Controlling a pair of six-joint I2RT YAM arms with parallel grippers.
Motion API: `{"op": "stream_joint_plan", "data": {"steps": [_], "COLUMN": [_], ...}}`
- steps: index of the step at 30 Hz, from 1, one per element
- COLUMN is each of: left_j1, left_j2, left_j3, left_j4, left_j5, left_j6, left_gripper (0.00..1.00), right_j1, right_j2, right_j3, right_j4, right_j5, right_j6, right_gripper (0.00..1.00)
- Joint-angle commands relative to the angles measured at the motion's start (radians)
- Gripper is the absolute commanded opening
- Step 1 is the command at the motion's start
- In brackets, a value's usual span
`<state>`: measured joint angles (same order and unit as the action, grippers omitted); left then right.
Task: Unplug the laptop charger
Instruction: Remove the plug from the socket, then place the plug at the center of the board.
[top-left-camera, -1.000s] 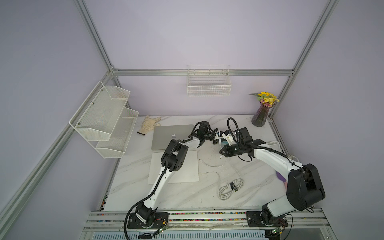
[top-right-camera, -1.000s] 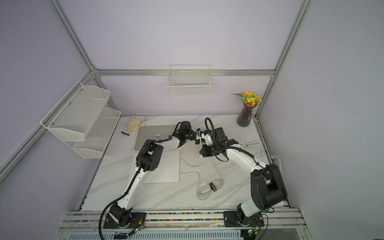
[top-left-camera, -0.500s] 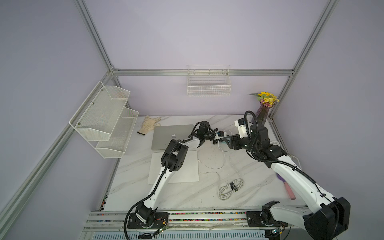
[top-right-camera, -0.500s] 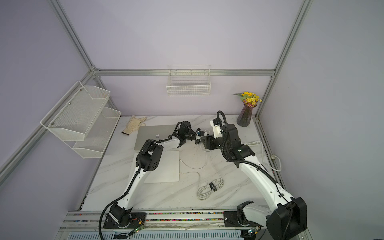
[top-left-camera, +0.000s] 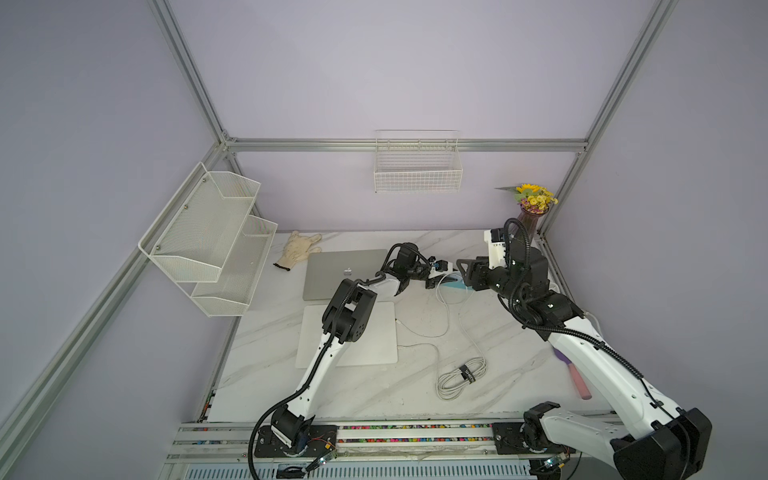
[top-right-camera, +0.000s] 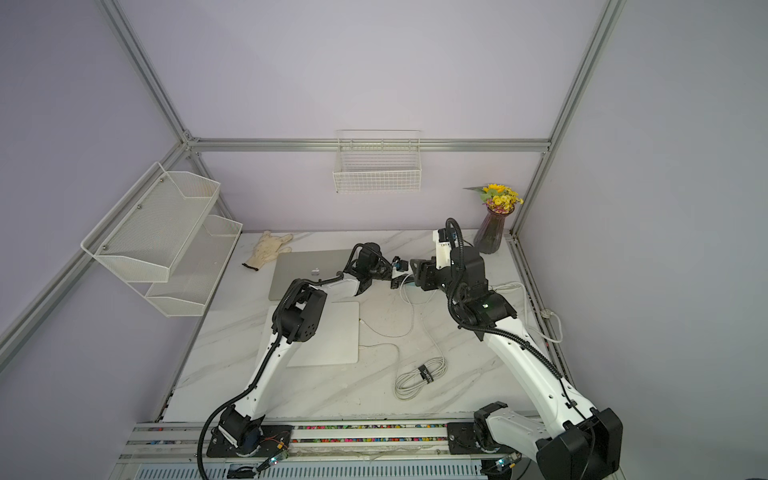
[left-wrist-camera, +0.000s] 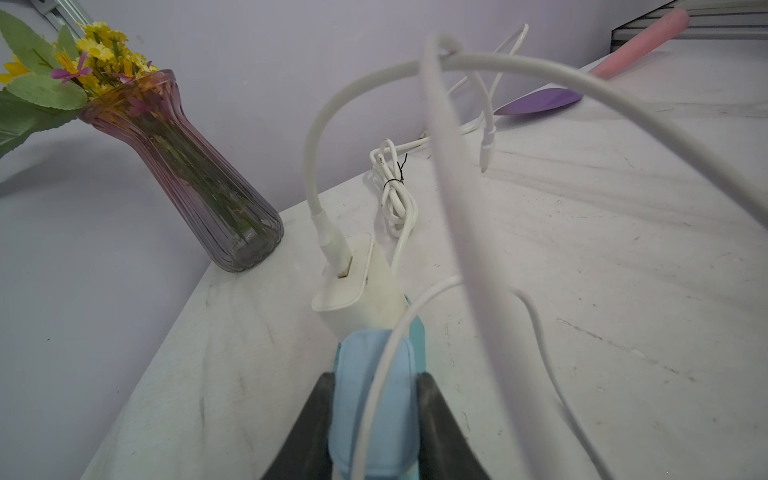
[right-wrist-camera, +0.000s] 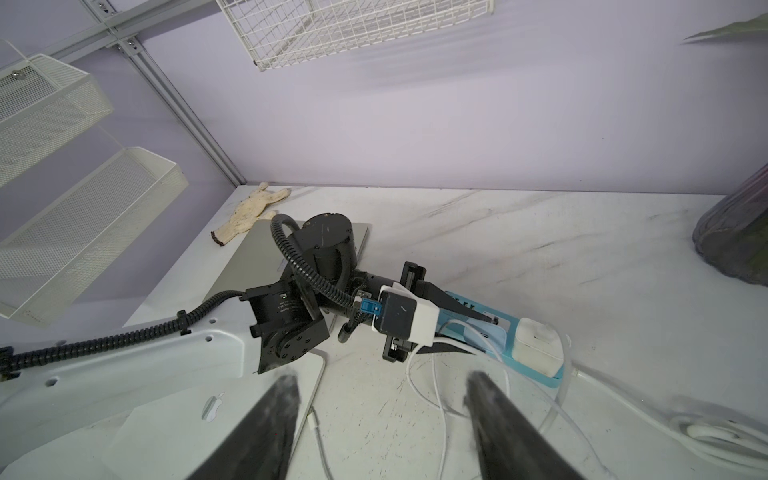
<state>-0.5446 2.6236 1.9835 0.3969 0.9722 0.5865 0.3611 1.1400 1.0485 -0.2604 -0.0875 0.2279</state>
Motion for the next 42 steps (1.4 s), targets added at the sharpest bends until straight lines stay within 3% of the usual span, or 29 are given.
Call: {"op": "stream_joint_plan", "data": {"steps": [1, 12, 18, 25, 30, 31, 32, 36, 42], "left_j1": [0.015, 0.035, 0.082, 0.122, 0.143, 0.147, 0.15, 0.162, 0.184], "left_j2": [-0.096, -0.228, -0.26, -0.357, -0.295, -0.275, -0.257, -0.209, -0.159], "left_j3": [0.008, -0.11, -0.213, -0.296, -0.135, -0.092, -0.067, -0.018, 0.047], "left_j4": [0.015, 0.219, 0.311, 0.124, -0.164, -0.212, -0.238, -0.267, -0.325], "left_j5": [-0.007, -0.039, -0.171, -0.366, -0.477, -0.48, -0.49, -0.565, -0.54], "left_j6": [-0.024, -0.173, -0.257, -0.242, -0.306, -0.317, -0.324, -0.36, -0.403], "left_gripper": [0.0, 0.0, 0.0, 0.0, 0.01, 0.06, 0.12, 0.17, 0.22], "right_j1": [-0.002, -0.009, -0.014, -0.027, -0.03, -0.03, -0.031, -0.036, -0.044], "right_j2": [0.009, 0.056, 0.059, 0.105, 0.151, 0.162, 0.17, 0.192, 0.2], "right_j3": [-0.011, -0.043, -0.058, -0.052, -0.039, -0.034, -0.032, -0.012, 0.002], "right_j4": [0.042, 0.085, 0.106, 0.123, 0.141, 0.143, 0.144, 0.137, 0.13], "right_j5": [0.038, 0.054, 0.058, 0.051, 0.022, 0.02, 0.021, 0.036, 0.034], "right_j6": [0.014, 0.005, 0.005, 0.016, 0.027, 0.03, 0.033, 0.064, 0.072], "right_gripper": [0.68, 0.68, 0.68, 0.68, 0.67, 0.67, 0.67, 0.67, 0.67]}}
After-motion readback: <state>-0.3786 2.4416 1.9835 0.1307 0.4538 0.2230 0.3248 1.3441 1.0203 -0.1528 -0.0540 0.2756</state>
